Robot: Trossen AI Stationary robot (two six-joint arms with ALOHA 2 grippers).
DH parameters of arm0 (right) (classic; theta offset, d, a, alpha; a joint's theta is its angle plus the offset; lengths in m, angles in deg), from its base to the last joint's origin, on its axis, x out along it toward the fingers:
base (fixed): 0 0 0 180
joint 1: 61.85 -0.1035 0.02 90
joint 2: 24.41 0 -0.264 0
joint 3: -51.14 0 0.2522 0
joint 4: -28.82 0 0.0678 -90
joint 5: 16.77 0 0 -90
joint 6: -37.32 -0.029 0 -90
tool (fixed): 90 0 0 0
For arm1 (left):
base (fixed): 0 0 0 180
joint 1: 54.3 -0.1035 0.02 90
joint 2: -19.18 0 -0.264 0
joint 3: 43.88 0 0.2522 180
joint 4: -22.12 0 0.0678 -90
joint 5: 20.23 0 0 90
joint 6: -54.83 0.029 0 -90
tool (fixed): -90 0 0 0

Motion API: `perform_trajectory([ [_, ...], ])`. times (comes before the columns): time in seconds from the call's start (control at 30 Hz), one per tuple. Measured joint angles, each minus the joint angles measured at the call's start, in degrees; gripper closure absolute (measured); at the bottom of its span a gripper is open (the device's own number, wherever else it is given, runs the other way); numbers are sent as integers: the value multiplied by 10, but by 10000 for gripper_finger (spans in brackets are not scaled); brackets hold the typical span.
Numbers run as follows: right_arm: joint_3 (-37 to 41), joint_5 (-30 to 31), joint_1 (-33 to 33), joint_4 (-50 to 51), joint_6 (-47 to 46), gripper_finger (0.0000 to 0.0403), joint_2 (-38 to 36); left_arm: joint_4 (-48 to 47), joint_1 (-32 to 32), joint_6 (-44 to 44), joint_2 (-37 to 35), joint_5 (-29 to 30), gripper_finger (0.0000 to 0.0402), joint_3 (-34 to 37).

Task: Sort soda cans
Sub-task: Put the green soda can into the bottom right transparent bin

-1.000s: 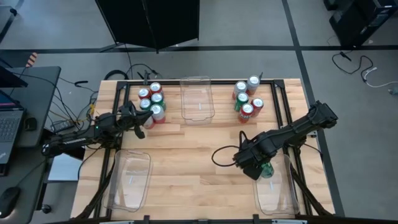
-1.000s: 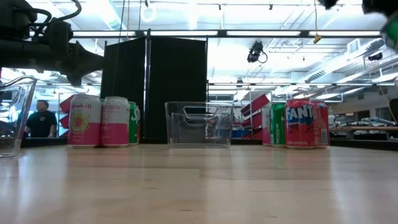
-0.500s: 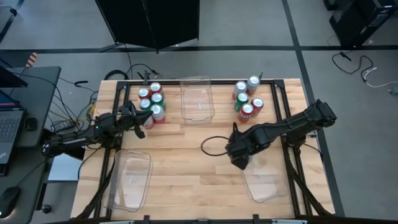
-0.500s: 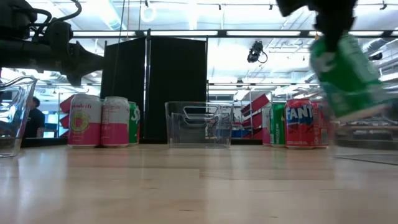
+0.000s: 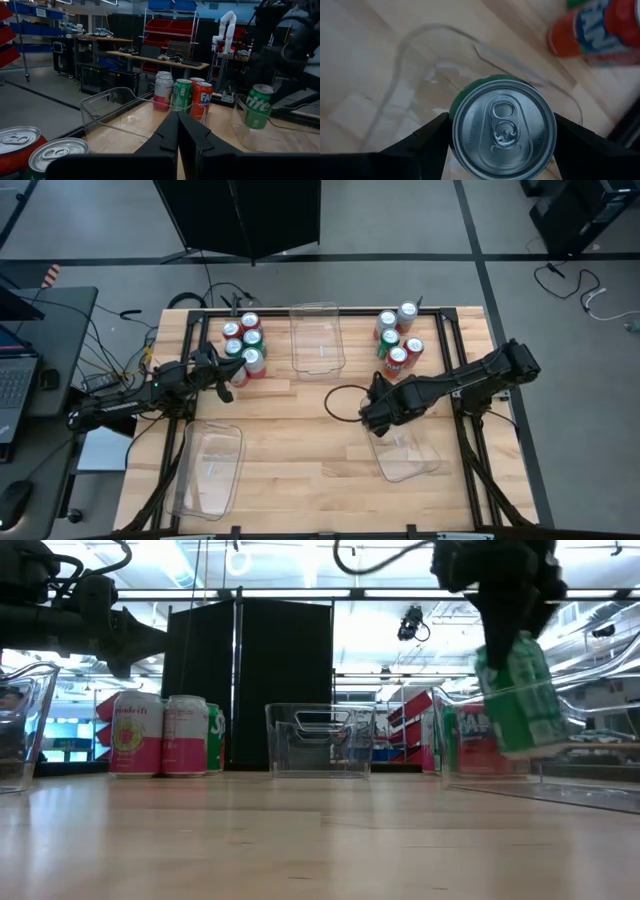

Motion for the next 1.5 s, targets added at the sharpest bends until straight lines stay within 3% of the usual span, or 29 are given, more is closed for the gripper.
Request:
perform_trajectory([
  [0.2,45,16,-16,0,-67,121,0,0,0,-1,0,0,392,0],
  [0.67,76,22,-14,-41,-70,121,-2,0,0,-2,0,0,392,0],
  [0.73,76,18,-12,-38,-70,100,-2,0,0,-2,0,0,392,0],
  [0.83,81,-7,-5,-18,-69,34,2,-2,0,-2,0,0,392,0],
  [0.9,80,-17,0,-10,-68,18,2,-2,0,-2,0,0,392,0],
  [1.2,71,-20,18,9,-19,74,1,-2,0,-2,0,0,392,0],
  [1.5,21,-14,46,18,50,56,0,-6,0,-2,0,0,392,0],
])
